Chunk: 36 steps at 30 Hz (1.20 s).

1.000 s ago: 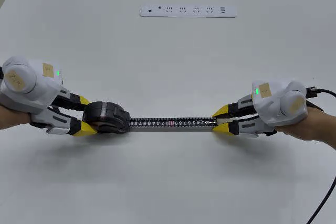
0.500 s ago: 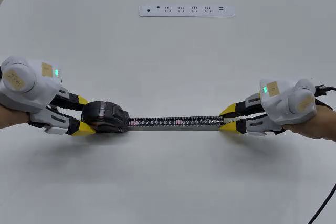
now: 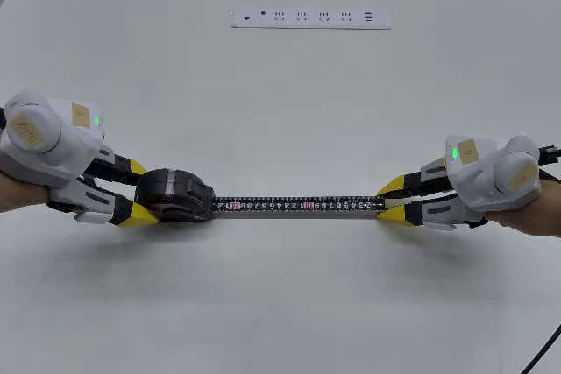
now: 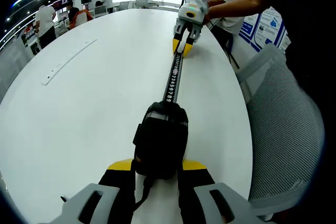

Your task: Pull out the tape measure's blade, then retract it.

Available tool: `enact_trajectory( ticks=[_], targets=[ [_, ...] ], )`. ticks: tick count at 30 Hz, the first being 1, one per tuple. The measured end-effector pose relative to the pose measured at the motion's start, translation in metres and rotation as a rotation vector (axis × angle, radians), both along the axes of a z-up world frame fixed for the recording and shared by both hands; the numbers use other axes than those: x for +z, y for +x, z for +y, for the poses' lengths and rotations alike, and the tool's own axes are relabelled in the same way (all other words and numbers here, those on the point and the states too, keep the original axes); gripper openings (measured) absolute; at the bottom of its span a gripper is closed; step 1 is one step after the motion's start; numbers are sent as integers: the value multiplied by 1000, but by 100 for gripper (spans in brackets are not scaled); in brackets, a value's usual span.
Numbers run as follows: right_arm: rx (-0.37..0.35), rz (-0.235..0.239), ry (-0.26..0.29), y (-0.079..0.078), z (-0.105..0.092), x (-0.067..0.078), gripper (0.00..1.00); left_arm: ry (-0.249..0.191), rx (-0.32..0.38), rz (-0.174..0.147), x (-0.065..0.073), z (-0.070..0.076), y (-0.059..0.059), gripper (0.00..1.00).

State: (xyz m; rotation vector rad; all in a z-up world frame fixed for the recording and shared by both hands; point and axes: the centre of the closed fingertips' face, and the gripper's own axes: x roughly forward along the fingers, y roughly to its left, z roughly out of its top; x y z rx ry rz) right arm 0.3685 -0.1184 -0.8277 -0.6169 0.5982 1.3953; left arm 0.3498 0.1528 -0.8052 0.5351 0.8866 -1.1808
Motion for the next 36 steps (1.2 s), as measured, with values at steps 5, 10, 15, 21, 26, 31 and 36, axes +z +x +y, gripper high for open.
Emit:
enact_trajectory(
  ticks=[5,10,15,21,26,31,36],
  targets=[
    [10,-1,-12,-2,1,0,12,11,-9,-6,-1,0,0,28],
    [26,-13,-32,-2,2,0,13,29,-20,-13,-1,-1,1,28],
    [28,-15,-42,-1,1,-1,14,38,-26,-16,-1,0,1,28],
    [15,-11,-43,-2,1,-1,16,41,-30,-16,-1,0,1,29],
    [-1,-5,-49,-3,-2,-1,20,42,-32,-12,-1,0,0,30],
    [-36,3,-37,-4,-6,1,23,20,-5,-14,0,-1,-3,36],
    [-60,2,-37,-7,-12,3,27,-4,36,-15,1,1,-7,43]
  ],
)
